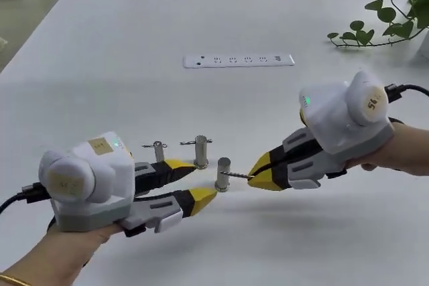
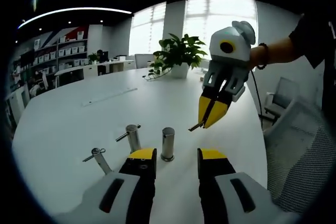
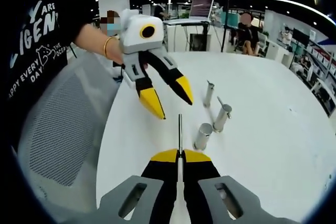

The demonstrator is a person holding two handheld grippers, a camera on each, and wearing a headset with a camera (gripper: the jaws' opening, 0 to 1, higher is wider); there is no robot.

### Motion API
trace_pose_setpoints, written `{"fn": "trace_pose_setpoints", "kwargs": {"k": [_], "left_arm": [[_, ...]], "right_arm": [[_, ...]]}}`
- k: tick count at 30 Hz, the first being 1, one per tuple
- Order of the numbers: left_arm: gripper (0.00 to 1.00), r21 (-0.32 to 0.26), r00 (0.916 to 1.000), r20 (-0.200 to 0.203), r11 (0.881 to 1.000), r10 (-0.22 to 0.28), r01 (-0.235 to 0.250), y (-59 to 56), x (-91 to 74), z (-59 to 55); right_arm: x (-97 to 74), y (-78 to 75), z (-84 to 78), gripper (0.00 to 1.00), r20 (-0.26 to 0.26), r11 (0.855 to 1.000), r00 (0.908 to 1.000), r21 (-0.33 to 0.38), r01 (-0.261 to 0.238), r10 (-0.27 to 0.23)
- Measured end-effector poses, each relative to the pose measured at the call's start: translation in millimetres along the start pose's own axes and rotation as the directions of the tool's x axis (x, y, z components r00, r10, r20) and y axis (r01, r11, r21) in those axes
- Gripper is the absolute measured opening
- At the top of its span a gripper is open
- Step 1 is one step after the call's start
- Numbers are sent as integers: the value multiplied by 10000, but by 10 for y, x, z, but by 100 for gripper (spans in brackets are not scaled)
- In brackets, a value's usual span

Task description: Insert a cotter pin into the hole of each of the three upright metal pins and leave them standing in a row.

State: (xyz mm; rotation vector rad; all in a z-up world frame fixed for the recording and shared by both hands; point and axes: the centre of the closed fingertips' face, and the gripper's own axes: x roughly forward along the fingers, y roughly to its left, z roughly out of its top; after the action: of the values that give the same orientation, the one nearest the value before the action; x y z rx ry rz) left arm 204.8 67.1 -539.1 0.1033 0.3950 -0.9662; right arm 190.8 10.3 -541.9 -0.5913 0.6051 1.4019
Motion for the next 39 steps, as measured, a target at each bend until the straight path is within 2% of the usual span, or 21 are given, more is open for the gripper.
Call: {"fn": "trace_pose_setpoints", "kwargs": {"k": [4,7,12,18,26,33,35,39], "left_arm": [[29,-50,9993,48,9993,371,-371,40,58,-25],[29,-179,9978,-62,9977,656,-657,69,119,-83],[28,-166,9959,-174,9959,884,-886,65,189,-126],[25,-228,9926,-262,9926,1190,-1196,115,258,-159],[23,49,9907,-493,9919,1270,-1269,125,367,-202],[21,41,9895,-538,9910,1339,-1339,146,470,-197],[20,-120,9892,-693,9914,1288,-1300,143,503,-225],[18,17,9869,-911,9910,1331,-1335,153,552,-266]], "right_arm": [[-17,-18,-45,0,-217,9999,9998,-113,6,-8],[-30,-54,-80,0,-390,9997,9992,-234,55,-64],[-46,-116,-137,0,-613,9995,9981,-302,99,-117],[-27,-202,-202,0,-808,9995,9966,-304,131,-155],[18,-284,-239,0,-965,9993,9952,-357,118,-152],[52,-325,-271,0,-1097,9987,9939,-500,30,-85],[57,-335,-270,0,-1078,9987,9941,-505,8,-63],[75,-355,-263,0,-1082,9981,9941,-624,-25,-43]]}}
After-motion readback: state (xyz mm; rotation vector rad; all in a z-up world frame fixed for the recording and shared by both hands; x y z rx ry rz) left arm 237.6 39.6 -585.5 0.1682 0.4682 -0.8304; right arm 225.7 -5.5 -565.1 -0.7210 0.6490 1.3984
